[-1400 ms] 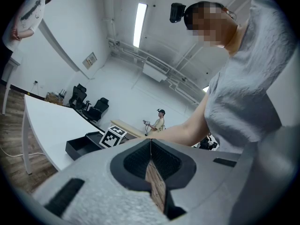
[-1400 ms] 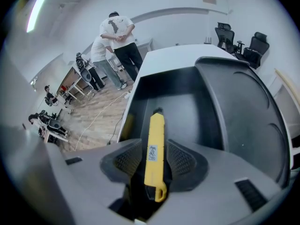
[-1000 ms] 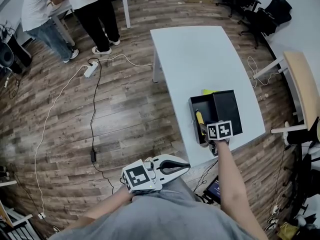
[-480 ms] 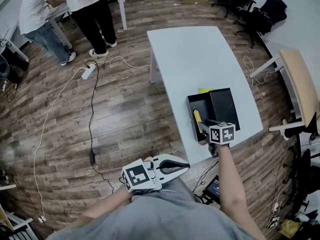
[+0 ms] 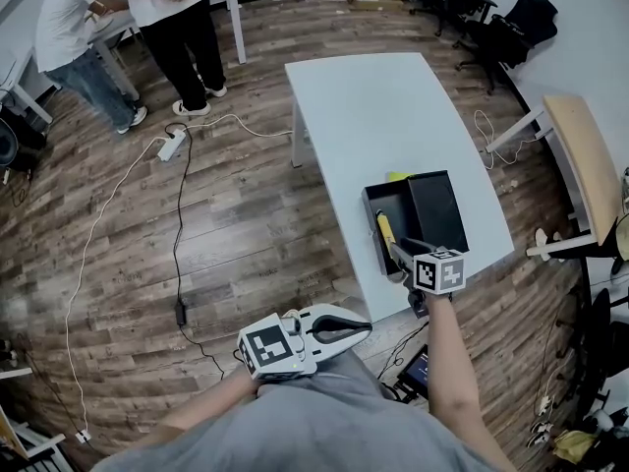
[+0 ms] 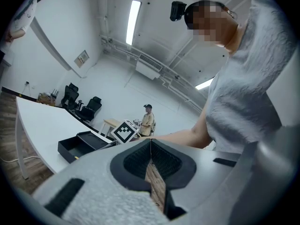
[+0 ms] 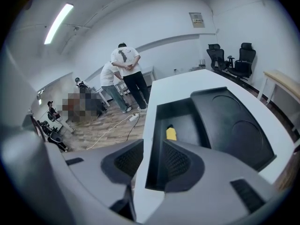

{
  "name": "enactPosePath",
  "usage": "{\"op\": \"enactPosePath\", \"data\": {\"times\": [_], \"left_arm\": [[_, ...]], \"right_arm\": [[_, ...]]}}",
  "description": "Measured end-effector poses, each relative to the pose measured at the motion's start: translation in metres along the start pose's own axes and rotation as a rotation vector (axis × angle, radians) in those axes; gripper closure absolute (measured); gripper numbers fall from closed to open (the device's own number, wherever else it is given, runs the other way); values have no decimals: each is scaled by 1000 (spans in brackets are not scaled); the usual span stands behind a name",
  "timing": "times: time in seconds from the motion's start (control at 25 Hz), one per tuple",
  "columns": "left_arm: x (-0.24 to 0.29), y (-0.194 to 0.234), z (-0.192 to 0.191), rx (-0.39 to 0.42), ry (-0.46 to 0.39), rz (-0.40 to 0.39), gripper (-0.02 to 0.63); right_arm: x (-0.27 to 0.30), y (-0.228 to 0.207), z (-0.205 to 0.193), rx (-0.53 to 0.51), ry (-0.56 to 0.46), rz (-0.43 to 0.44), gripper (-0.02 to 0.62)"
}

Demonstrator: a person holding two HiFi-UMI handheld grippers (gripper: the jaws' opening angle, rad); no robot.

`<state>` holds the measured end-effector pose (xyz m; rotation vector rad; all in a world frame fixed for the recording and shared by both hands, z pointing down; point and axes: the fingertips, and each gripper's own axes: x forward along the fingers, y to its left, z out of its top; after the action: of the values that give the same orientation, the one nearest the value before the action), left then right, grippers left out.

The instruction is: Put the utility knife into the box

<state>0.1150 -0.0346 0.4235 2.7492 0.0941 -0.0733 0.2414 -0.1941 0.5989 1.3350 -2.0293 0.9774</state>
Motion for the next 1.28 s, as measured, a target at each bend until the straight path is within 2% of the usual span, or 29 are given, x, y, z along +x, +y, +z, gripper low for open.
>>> {"op": "enactPosePath", "data": {"times": [0.24, 0.6, 1.28], "left_arm": [[0, -4, 0, 4, 3, -10, 589], [3, -11, 1, -2, 5, -15, 588], [8, -12, -2, 16, 17, -36, 588]], "right_arm": [[-10, 6, 2, -7, -21, 1, 468], [-25, 16, 1, 0, -59, 29, 552], [-52, 34, -3, 23, -145, 60, 562]]}}
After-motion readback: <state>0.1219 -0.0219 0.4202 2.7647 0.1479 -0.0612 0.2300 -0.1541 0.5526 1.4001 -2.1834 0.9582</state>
